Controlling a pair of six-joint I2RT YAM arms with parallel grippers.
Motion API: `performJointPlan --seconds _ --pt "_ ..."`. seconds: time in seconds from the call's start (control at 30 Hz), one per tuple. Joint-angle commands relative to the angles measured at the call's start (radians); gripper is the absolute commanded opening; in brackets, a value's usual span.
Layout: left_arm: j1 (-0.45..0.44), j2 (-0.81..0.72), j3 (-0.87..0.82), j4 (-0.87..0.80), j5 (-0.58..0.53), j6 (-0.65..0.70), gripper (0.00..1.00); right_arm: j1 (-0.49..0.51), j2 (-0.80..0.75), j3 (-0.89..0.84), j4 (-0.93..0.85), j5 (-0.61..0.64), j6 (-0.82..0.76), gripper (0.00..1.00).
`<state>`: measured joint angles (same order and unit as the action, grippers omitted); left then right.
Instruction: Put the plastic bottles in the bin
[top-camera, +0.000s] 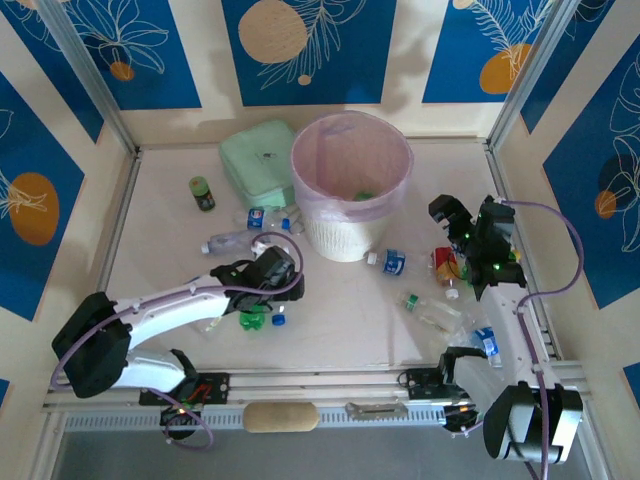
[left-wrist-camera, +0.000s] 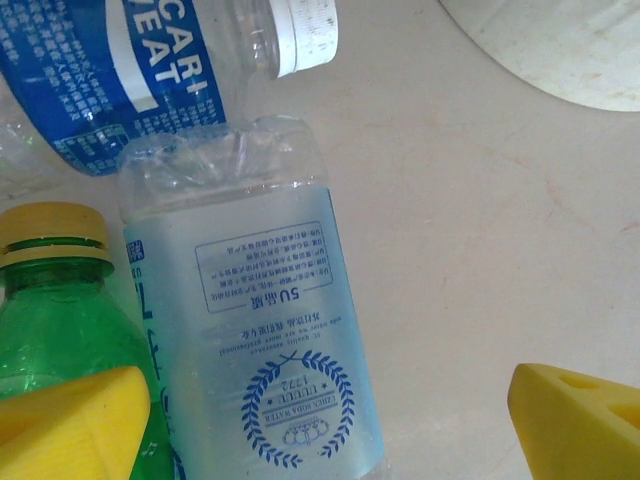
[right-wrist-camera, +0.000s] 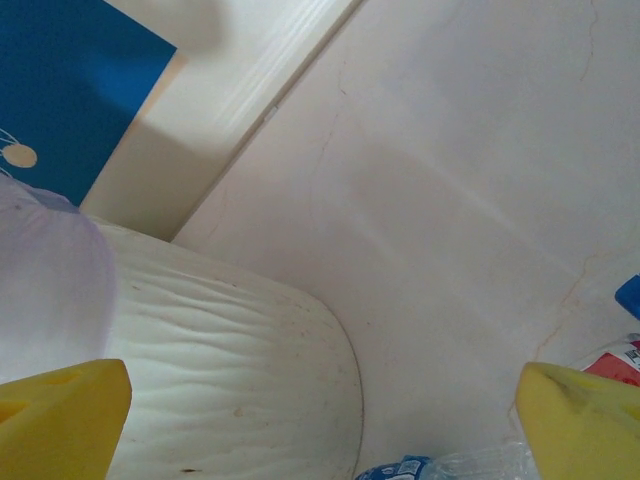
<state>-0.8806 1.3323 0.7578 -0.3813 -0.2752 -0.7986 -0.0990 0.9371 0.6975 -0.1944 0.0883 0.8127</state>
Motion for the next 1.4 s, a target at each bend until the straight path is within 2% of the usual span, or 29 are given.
performJointPlan --seconds 0.0,0.33,0.73,0.9,1.13,1.37 --pt "-0.005 0.042 0.022 -0.008 0.004 0.017 0.91 -0.005 0.013 0.022 0.016 -0.03 0.013 0.99" --pt "-0.011 0.094 0.068 -0.031 0.009 0.046 0.86 -0.008 -0.005 0.023 0.003 -0.012 -0.002 0.99" --pt "-0.03 0.142 0.12 -0.182 -0.106 0.07 0.9 -0.013 0.004 0.016 0.007 -0.022 0.007 0.99" --pt "-0.03 0.169 0.116 -0.142 -0.097 0.076 0.89 -0.013 0.004 0.011 0.012 -0.023 0.014 0.99" --pt "-0.031 0.234 0.132 -0.069 -0.07 0.087 0.82 -0.015 -0.012 0.014 -0.011 -0.014 0.002 0.99" --pt "-0.03 0.29 0.142 -0.041 -0.06 0.097 0.81 -0.019 -0.028 0.005 -0.023 -0.011 -0.007 0.99"
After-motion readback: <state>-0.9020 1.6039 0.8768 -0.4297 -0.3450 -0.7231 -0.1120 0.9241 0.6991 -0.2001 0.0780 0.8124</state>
